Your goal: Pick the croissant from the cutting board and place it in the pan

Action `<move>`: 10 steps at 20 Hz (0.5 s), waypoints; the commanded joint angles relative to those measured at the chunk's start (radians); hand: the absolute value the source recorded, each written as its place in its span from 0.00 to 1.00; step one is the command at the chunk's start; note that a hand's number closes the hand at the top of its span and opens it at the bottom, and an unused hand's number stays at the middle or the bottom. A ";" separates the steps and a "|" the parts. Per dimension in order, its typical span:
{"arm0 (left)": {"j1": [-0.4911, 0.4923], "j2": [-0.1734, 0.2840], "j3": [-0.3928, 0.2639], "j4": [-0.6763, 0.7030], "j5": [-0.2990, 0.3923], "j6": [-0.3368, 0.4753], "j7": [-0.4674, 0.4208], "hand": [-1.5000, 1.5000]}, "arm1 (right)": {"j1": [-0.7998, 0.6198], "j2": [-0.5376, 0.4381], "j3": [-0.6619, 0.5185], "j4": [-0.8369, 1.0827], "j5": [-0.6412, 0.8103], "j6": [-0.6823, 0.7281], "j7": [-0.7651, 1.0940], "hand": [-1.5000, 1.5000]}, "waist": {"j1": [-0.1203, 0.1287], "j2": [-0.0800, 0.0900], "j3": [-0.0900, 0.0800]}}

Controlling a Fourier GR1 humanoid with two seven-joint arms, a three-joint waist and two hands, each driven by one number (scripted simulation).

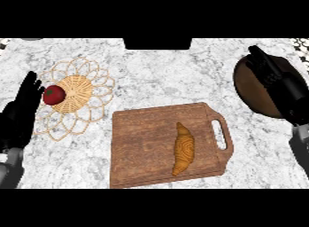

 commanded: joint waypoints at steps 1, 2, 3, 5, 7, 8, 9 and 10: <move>-0.031 -0.026 0.001 0.057 0.023 -0.071 -0.002 0.50 | -0.018 0.043 0.114 -0.082 0.121 -0.048 0.073 1.00 | -0.005 -0.026 0.003; 0.029 -0.051 -0.055 -0.011 0.039 -0.097 -0.013 0.50 | -0.106 0.057 0.187 0.006 0.212 -0.059 0.060 1.00 | 0.035 -0.022 0.001; -0.008 -0.074 -0.098 -0.020 0.038 -0.104 0.021 0.50 | -0.135 0.040 0.248 -0.012 0.284 -0.050 0.071 1.00 | 0.037 -0.021 0.000; -0.018 -0.116 -0.150 -0.033 0.075 -0.170 0.025 0.50 | -0.216 0.043 0.354 -0.006 0.387 -0.026 0.113 1.00 | 0.065 -0.018 -0.005; -0.004 -0.124 -0.156 -0.010 0.074 -0.153 0.040 0.50 | -0.270 -0.189 0.390 -0.028 0.579 0.063 0.070 1.00 | 0.054 -0.051 -0.053; -0.004 -0.163 -0.192 -0.012 0.101 -0.183 0.054 0.50 | -0.307 -0.150 0.413 -0.027 0.673 -0.025 0.089 1.00 | 0.039 -0.034 -0.017; -0.002 -0.174 -0.205 -0.028 0.114 -0.193 0.070 0.50 | -0.312 -0.094 0.467 -0.026 0.733 -0.067 0.119 0.00 | 0.044 -0.032 -0.006; -0.004 -0.186 -0.205 -0.035 0.116 -0.185 0.071 0.50 | -0.295 -0.013 0.512 0.004 0.792 -0.142 0.101 0.00 | 0.045 -0.023 0.000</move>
